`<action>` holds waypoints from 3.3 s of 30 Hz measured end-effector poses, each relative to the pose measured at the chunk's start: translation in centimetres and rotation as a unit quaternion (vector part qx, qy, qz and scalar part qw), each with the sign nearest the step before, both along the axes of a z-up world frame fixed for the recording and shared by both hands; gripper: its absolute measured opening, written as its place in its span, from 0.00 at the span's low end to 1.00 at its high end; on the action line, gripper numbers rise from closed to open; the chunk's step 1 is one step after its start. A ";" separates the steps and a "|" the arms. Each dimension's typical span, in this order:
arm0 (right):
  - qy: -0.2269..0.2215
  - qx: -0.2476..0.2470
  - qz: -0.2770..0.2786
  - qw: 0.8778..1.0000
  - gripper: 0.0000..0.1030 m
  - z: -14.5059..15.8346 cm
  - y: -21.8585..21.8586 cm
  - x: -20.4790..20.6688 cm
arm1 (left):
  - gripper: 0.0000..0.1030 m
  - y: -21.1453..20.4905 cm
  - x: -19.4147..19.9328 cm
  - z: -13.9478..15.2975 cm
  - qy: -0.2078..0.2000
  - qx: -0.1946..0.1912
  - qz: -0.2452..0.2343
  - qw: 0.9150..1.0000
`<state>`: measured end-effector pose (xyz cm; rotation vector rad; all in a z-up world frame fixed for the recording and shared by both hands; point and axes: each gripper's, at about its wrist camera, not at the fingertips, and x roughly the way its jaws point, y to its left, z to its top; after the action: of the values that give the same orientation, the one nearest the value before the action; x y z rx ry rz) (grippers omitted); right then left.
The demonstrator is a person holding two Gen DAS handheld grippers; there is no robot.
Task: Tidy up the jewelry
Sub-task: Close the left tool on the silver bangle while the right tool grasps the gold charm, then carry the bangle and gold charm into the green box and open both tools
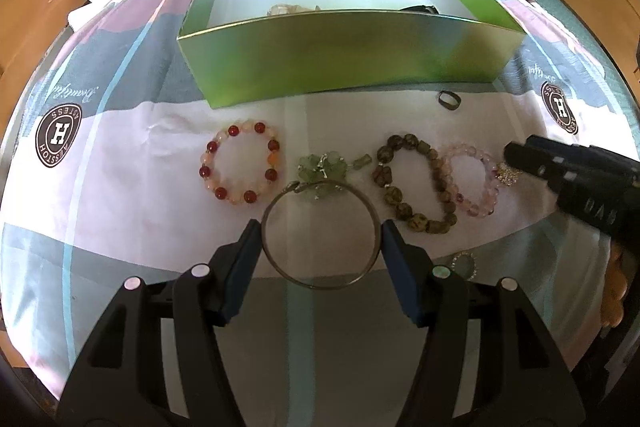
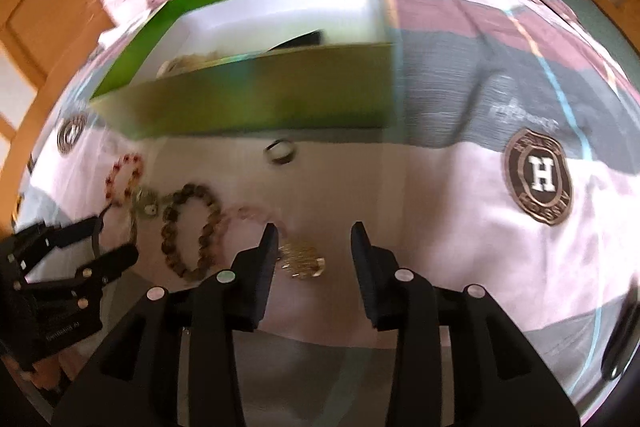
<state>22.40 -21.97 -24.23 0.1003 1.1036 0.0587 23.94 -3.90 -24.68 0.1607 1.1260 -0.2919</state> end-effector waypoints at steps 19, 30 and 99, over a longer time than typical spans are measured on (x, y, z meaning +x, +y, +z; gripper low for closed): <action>-0.005 0.028 -0.038 0.999 0.17 0.7 -2.0 0.1 | 0.59 0.7 1.1 -1.5 0.028 0.003 0.016 0.999; 0.000 0.012 -0.023 1.000 0.39 0.4 -1.4 0.2 | 0.60 0.6 1.2 -1.7 0.030 0.010 0.015 0.999; -0.180 0.009 -0.008 0.984 0.40 12.5 -0.2 2.6 | 0.63 0.2 6.7 10.6 -0.134 -0.044 0.015 0.990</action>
<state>24.98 -22.21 -11.69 0.1098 0.7409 0.0686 30.68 -3.71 -14.09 0.1008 0.8474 -0.2849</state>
